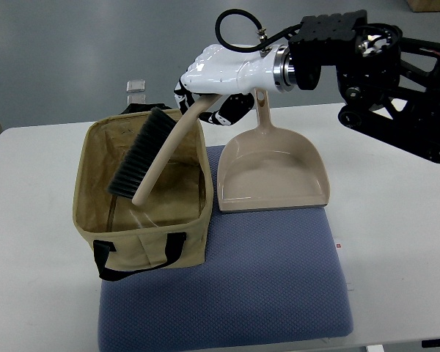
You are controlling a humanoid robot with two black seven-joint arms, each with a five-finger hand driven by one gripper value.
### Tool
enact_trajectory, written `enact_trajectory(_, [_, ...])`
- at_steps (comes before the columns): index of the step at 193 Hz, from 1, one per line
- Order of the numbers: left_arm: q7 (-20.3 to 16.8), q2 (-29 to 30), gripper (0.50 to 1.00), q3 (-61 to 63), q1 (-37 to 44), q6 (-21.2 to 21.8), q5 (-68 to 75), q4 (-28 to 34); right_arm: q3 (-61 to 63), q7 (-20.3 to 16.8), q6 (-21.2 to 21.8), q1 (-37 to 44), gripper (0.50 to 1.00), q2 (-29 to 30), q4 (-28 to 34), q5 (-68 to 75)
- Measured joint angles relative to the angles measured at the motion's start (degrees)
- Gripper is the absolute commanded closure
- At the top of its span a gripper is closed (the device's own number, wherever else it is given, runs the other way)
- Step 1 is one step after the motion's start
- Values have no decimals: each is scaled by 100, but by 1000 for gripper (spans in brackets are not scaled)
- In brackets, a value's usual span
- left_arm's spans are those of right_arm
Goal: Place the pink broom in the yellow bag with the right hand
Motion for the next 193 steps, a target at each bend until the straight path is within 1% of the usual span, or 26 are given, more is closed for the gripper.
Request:
enact_trajectory(45, [0,0,500,0,-1,0,0,0,-260,-48,-127,59,1000,536,-482,-208])
enact_trajectory(46, [0,0,500,0,-1,0,0,0,-265,-50,-131,61,947,543,-487,-208])
enact_trajectory(47, [0,0,500,0,-1,0,0,0,-268,-51,-135,62,946,551,-492,-208])
enact_trajectory(48, [0,0,500,0,-1,0,0,0,-272,-53,-139,63,882,559,-497,-208])
enact_trajectory(49, [0,0,500,0,-1,0,0,0,-275,-54,-143,64,881,566,-501,-208])
enact_trajectory(50, [0,0,500,0,0,0,0,0,-278,-56,-146,65,816,573,-505,-208])
enact_trajectory(51, [0,0,500,0,0,0,0,0,-281,-57,-149,66,816,579,-508,-208])
enact_trajectory(52, [0,0,500,0,0,0,0,0,-284,-58,-152,67,765,585,-511,-208])
enact_trajectory(53, [0,0,500,0,0,0,0,0,-286,-59,-155,68,765,591,-514,-208])
enact_trajectory(54, [0,0,500,0,0,0,0,0,-288,-60,-157,68,736,596,-517,-207])
enact_trajectory(64, [0,0,500,0,0,0,0,0,-299,-68,-178,70,703,636,-541,-193])
enact_trajectory(66, [0,0,500,0,0,0,0,0,-300,-68,-180,70,703,640,-543,-189])
enact_trajectory(67, [0,0,500,0,0,0,0,0,-300,-68,-181,70,689,643,-544,-186])
enact_trajectory(68, [0,0,500,0,0,0,0,0,-300,-68,-182,70,689,644,-545,-184])
enact_trajectory(69, [0,0,500,0,0,0,0,0,-301,-68,-182,70,669,646,-545,-182])
enact_trajectory(70, [0,0,500,0,0,0,0,0,-301,-68,-182,70,668,647,-546,-180])
enact_trajectory(71, [0,0,500,0,0,0,0,0,-301,-68,-182,70,648,648,-547,-177])
enact_trajectory(72, [0,0,500,0,0,0,0,0,-301,-68,-182,70,648,650,-548,-175])
enact_trajectory(73, [0,0,500,0,0,0,0,0,-301,-68,-182,70,634,650,-548,-172])
enact_trajectory(75, [0,0,500,0,0,0,0,0,-301,-68,-182,70,624,652,-550,-167])
enact_trajectory(79, [0,0,500,0,0,0,0,0,-301,-68,-182,70,609,656,-552,-157])
enact_trajectory(89, [0,0,500,0,0,0,0,0,-299,-68,-174,70,603,664,-553,-132])
enact_trajectory(99, [0,0,500,0,-1,0,0,1,-284,-67,-166,65,587,669,-554,-111])
enact_trajectory(140, [0,0,500,0,-1,-1,0,1,-159,-61,-208,25,587,666,-554,-72])
enact_trajectory(167, [0,0,500,0,-1,-3,0,1,229,-83,-342,-53,589,566,-559,196])
enact_trajectory(193, [0,0,500,0,0,-3,0,1,711,-219,-479,-250,589,291,-560,672])
